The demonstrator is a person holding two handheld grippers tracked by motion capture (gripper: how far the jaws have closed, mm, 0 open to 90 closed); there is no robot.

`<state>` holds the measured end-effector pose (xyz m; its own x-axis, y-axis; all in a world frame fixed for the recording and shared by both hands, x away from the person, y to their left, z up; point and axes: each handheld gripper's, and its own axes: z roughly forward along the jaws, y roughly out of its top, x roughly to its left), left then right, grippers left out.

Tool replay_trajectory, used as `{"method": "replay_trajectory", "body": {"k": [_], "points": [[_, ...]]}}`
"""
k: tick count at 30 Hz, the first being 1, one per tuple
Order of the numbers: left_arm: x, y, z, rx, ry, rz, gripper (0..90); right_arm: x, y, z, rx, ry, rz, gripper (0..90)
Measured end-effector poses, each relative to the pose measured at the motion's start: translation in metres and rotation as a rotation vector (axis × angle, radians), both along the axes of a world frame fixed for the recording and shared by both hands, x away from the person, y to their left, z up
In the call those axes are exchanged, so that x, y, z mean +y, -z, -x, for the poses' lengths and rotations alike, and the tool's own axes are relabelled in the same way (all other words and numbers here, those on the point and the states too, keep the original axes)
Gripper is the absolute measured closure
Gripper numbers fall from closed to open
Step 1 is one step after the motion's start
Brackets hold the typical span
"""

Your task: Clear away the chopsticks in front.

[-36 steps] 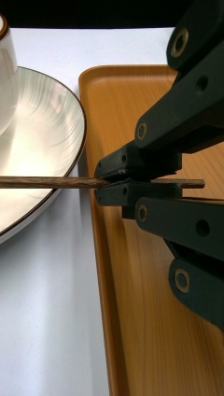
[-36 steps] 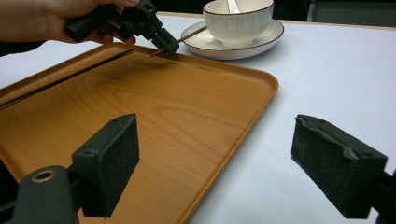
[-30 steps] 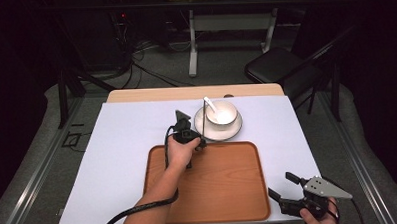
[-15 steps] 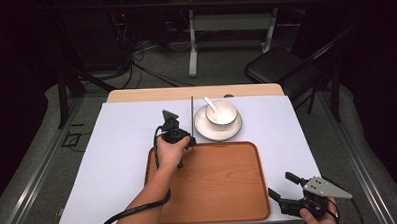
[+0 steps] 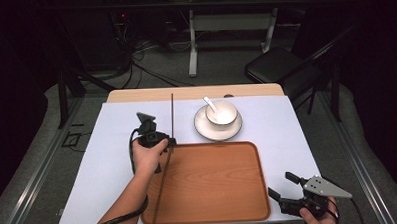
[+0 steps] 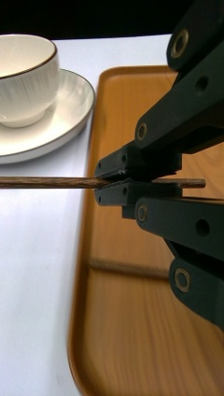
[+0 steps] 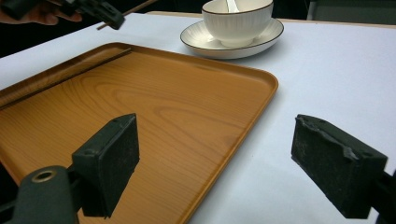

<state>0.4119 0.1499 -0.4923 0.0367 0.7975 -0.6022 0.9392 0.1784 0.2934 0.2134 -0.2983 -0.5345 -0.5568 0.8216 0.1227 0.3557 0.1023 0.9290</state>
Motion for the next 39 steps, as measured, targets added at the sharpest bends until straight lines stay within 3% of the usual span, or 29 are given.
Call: {"method": "replay_trajectory", "body": {"k": [7,13,17,25,30,39], "points": [[0.030,-0.009,0.033,-0.026,0.015,0.007,86.2,0.001,0.000,0.000,0.004,-0.003,0.001,15.0],[0.045,-0.014,0.067,-0.042,0.048,-0.012,86.2,0.002,0.000,0.000,0.006,-0.001,0.000,15.0],[0.052,-0.009,0.092,-0.042,0.065,-0.021,86.2,0.002,0.000,-0.001,0.006,-0.001,0.003,15.0],[0.055,0.007,0.127,-0.008,0.098,-0.030,86.2,0.002,0.000,-0.001,0.010,0.004,0.003,15.0],[0.055,0.017,0.143,0.021,0.123,-0.056,86.2,0.001,0.000,-0.001,0.015,0.006,-0.002,14.9],[0.056,0.026,0.152,0.067,0.145,-0.077,86.2,0.001,0.000,-0.001,0.016,0.006,-0.004,15.0]]}}
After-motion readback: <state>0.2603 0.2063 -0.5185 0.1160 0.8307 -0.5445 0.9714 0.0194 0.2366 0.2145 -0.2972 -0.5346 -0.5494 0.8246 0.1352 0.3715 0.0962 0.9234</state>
